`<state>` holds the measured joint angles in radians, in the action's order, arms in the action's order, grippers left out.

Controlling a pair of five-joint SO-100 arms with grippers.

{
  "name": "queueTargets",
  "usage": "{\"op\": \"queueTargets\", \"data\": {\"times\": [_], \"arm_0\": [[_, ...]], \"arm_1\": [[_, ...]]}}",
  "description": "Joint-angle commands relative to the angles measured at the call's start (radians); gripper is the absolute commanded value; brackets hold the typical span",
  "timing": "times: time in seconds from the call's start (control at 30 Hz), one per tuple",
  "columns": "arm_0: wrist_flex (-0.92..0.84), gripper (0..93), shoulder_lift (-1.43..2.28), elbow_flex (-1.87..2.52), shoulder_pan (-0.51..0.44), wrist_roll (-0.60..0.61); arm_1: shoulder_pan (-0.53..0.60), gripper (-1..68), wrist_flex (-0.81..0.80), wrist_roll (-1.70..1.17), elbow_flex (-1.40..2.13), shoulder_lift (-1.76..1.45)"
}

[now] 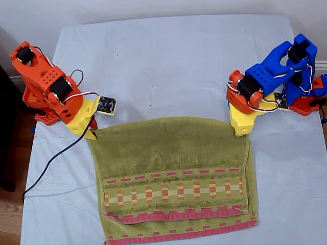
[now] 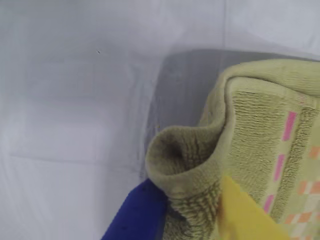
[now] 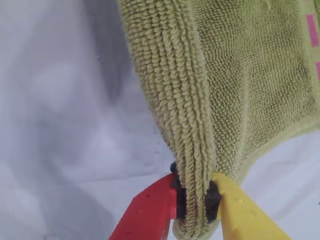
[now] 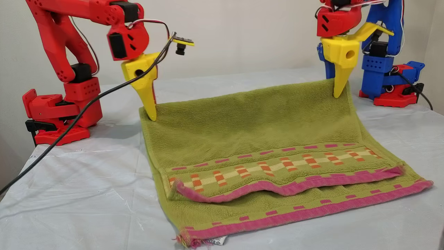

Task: Fold the towel.

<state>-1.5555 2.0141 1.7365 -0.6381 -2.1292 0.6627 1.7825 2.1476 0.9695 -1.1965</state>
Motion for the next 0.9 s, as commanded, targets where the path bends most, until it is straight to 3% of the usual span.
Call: {"op": "queueTargets", "data": {"times": [0.0, 0.43, 0.57, 0.7, 0.87], "arm_0": [[-0.021, 0.0, -0.044, -0.213, -0.071, 0.028], [-0.060, 0.0, -0.549, -0.884, -0.133, 0.233], [-0.213, 0.0, -0.715, -1.216, -0.181, 0.236], [-0.515, 0.0, -1.083, -1.908, -0.241, 0.230], [-0.512, 0.0, -1.250, -2.134, -0.302, 0.201]], "arm_1": [[0.043, 0.1, 0.017, 0.014, -0.265, 0.028], [0.195, 0.1, 0.018, 0.063, -0.546, 0.167], [0.233, 0.1, 0.018, 0.083, -0.644, 0.230], [0.253, 0.1, 0.018, 0.075, -0.825, 0.347], [0.282, 0.1, 0.018, 0.084, -0.988, 0.469]]}}
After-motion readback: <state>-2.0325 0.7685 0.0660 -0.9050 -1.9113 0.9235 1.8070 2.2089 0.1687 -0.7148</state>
